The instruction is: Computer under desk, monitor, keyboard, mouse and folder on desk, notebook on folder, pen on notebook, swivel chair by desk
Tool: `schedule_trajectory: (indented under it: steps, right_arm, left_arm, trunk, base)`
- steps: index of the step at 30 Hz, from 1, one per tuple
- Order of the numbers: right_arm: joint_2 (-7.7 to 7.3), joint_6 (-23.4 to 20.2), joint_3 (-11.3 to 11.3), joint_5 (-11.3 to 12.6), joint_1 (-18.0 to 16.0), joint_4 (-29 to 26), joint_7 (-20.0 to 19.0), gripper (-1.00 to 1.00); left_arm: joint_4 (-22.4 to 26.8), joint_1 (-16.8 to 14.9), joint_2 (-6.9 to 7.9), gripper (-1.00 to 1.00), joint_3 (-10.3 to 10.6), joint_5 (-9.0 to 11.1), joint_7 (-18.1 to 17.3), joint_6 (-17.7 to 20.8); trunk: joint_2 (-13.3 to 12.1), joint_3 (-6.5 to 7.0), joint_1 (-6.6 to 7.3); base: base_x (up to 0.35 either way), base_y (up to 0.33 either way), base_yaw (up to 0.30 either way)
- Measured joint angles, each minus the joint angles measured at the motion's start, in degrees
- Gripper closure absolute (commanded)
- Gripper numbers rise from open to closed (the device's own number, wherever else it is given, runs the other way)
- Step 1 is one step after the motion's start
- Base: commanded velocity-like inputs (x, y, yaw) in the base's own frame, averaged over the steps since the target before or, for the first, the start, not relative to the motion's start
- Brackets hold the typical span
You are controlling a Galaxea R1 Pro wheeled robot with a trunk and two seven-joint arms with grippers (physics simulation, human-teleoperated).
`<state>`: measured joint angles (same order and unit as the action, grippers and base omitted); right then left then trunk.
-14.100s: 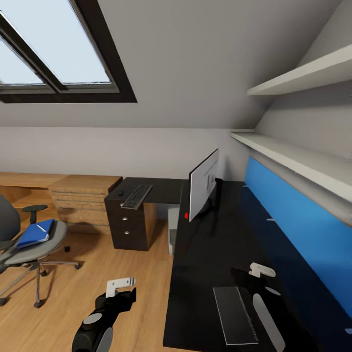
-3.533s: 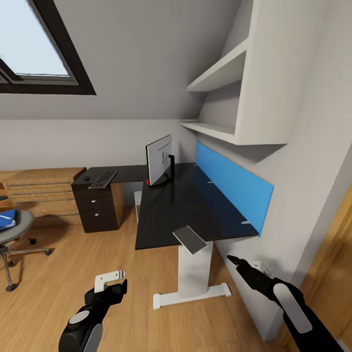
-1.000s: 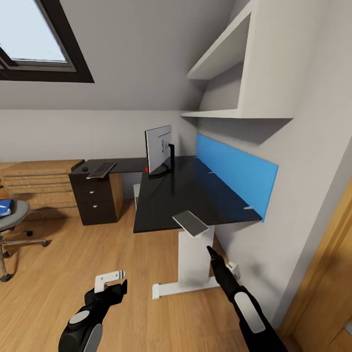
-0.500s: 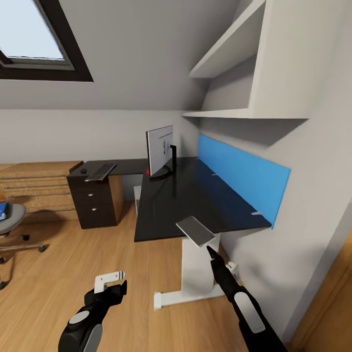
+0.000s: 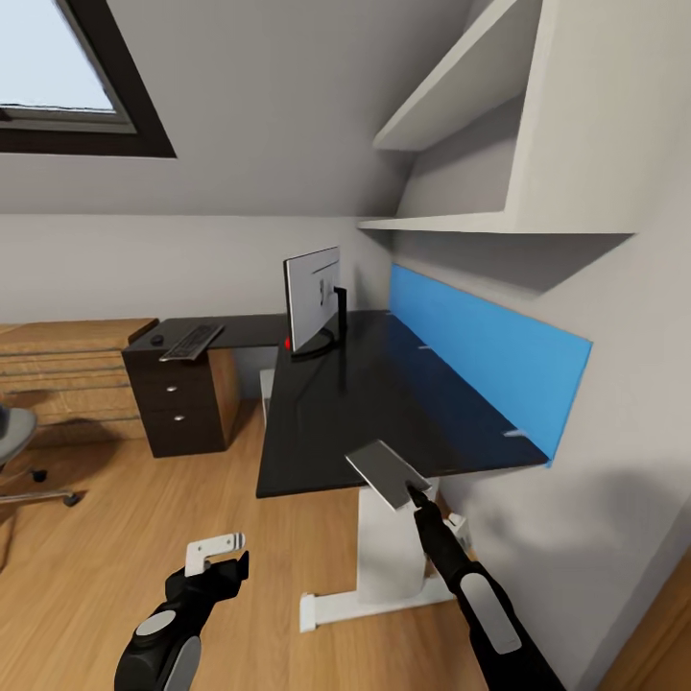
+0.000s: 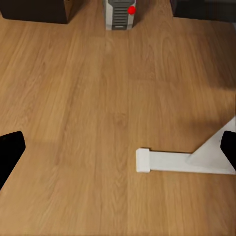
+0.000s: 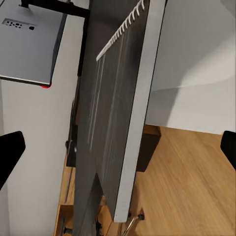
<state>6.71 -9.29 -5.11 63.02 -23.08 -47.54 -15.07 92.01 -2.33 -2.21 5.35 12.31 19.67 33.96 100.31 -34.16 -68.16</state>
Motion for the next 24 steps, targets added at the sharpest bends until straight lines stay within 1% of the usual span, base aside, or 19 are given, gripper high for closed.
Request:
schedule_trajectory:
  steps: [6, 24]
  right_arm:
    - [-0.08, 0.00, -0.06, 0.00, 0.00, 0.16, 0.13, -1.00]
    - [-0.10, 0.07, -0.13, 0.00, 0.00, 1.23, 0.12, -1.00]
  left_arm:
    - [-0.04, 0.00, 0.00, -1.00, -0.04, 0.01, -0.04, 0.06]
    - [-0.05, 0.00, 0.00, -1.00, -0.14, 0.00, -0.02, -0.01]
  trunk:
    - [0.00, 0.00, -0.02]
    - [0.00, 0.00, -0.02]
  base:
    - [0.090, 0.000, 0.000]
    - [0.007, 0.001, 0.000]
